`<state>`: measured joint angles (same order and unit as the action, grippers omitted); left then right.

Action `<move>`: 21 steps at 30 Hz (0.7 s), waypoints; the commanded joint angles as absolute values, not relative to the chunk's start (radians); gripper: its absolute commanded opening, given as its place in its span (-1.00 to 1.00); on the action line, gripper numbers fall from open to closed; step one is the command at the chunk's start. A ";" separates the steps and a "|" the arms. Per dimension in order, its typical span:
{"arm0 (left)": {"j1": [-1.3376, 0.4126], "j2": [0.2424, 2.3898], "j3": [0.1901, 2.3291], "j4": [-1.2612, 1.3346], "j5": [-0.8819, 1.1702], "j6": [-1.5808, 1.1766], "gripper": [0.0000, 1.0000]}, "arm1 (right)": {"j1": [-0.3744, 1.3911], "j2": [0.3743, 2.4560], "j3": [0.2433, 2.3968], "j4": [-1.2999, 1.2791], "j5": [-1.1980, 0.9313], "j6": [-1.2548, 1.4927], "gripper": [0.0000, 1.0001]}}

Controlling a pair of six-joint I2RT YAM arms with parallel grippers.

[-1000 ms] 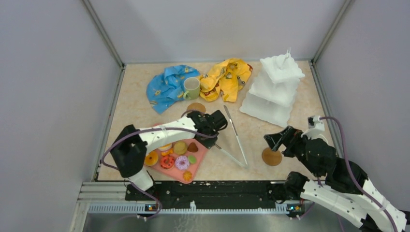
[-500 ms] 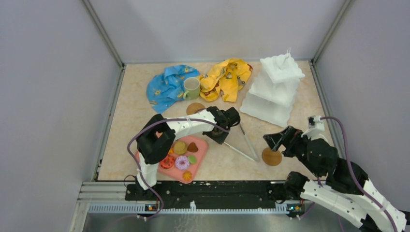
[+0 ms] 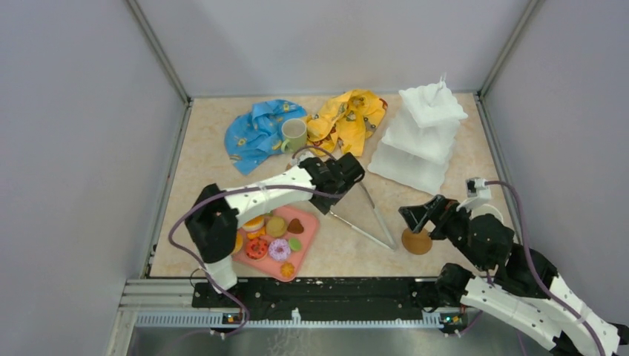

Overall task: Serve the afternoon tea
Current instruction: Place the clamp at the center of the board, then pick up the clamp from the center of the board.

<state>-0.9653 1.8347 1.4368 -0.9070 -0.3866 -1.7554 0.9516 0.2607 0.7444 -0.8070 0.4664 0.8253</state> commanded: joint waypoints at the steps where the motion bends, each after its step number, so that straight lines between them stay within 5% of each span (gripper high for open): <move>1: -0.965 1.606 1.415 -0.846 -0.616 -1.513 0.72 | 0.959 0.253 0.696 -0.643 0.479 0.686 0.97; 5: -0.965 1.405 1.308 -0.745 -0.753 -1.280 0.95 | 0.959 0.294 0.668 -0.535 0.487 0.572 0.97; 10: -0.965 1.111 1.107 -0.560 -0.804 -0.913 0.97 | 0.959 0.456 0.691 -0.472 0.512 0.407 0.98; 16: -0.964 0.684 0.844 -0.266 -0.465 -0.326 0.98 | 0.959 0.667 0.694 -0.360 0.438 0.292 0.98; 21: -0.965 0.451 0.719 -0.270 -0.265 -0.177 0.98 | 0.958 0.779 0.656 -0.278 0.408 0.215 0.98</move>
<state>-0.9638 0.5385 0.7788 -0.3645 -0.4374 -0.4152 0.9520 0.7303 0.6662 -0.4007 0.4290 0.3145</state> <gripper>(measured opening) 0.987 0.987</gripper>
